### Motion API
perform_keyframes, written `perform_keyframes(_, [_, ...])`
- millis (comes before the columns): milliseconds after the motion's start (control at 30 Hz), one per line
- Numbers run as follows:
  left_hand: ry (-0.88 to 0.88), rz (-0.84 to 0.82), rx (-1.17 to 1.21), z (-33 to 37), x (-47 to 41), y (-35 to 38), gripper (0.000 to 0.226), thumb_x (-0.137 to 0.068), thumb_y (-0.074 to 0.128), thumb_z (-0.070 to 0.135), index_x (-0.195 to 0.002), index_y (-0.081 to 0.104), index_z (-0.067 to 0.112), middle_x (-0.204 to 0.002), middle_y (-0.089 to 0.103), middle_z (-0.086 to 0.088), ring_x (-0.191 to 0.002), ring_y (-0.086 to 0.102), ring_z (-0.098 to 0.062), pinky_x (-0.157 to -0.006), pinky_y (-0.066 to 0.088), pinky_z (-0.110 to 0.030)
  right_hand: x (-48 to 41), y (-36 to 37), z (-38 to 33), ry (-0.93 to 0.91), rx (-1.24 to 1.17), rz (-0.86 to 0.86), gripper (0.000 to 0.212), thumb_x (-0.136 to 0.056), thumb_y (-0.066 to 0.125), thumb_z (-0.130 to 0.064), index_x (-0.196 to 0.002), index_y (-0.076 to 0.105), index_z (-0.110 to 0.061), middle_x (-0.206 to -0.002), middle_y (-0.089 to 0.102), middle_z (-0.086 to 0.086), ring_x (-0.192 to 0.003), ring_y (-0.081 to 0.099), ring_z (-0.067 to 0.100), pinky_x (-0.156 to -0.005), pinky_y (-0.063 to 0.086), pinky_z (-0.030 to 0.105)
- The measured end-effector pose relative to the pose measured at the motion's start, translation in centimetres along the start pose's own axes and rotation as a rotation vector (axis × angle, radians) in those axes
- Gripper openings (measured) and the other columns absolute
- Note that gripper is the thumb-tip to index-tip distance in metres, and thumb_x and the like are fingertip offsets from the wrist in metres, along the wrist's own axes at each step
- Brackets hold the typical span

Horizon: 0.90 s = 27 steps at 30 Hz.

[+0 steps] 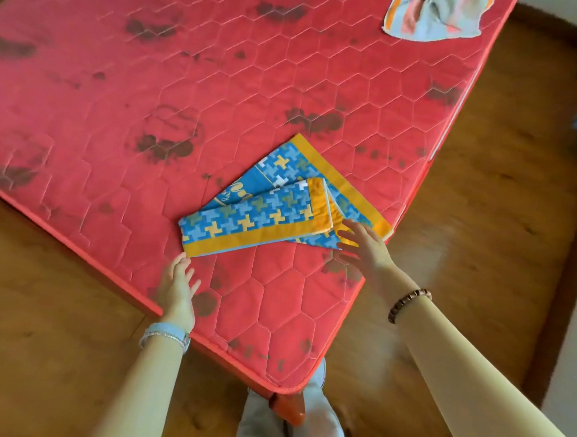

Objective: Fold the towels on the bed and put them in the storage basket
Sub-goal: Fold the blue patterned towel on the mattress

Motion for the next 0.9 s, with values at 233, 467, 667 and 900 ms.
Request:
perform_keyframes(233, [-0.087,0.085,-0.015,-6.6,-5.8,0.2,0.045,-0.101,0.056,0.016,-0.143,0.042,0.008,-0.136,0.052,-0.011,-0.119,0.054,-0.022,-0.1,0.049,-0.04,-6.4,1.0,3.4,0.034,-0.023,0.059,0.04,-0.096,0.052,-0.04,-0.129,0.056,-0.019,-0.124,0.059,0.003,-0.111,0.06,0.026,-0.082,0.048,0.035])
perform_keyframes(467, [0.024,0.081,-0.024,-5.7,-8.4,0.7,0.044,-0.1,0.056,0.009,-0.141,0.041,0.003,-0.138,0.051,-0.013,-0.116,0.057,-0.02,-0.104,0.049,-0.037,-9.5,1.2,4.4,0.036,-0.164,0.101,0.019,-0.095,0.057,-0.025,-0.11,0.06,-0.014,-0.105,0.062,0.006,-0.104,0.061,0.024,-0.095,0.051,0.039])
perform_keyframes(667, [0.025,0.126,0.047,-5.8,-9.6,0.9,0.044,-0.098,0.061,0.01,-0.138,0.045,0.003,-0.132,0.058,-0.016,-0.115,0.061,-0.02,-0.101,0.049,-0.03,-10.4,3.2,4.2,-0.001,-0.201,0.029,0.007,-0.094,0.061,-0.017,-0.093,0.063,-0.01,-0.098,0.065,0.009,-0.092,0.064,0.02,-0.074,0.053,0.021])
perform_keyframes(900, [-0.05,0.171,0.062,-6.4,-11.0,1.2,0.025,-0.097,0.063,0.016,-0.118,0.062,0.002,-0.115,0.062,-0.011,-0.105,0.059,-0.019,-0.099,0.049,-0.028,-10.9,4.0,4.6,0.044,-0.232,0.072,0.01,-0.091,0.063,-0.005,-0.081,0.063,-0.005,-0.081,0.062,0.009,-0.073,0.061,0.014,-0.066,0.054,0.015])
Point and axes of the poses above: each hand's wrist, its own x-axis away from the middle knuckle, its own y-axis out of the palm, z = x × y, the point moved 10 cm from there along -x, towards the middle knuckle
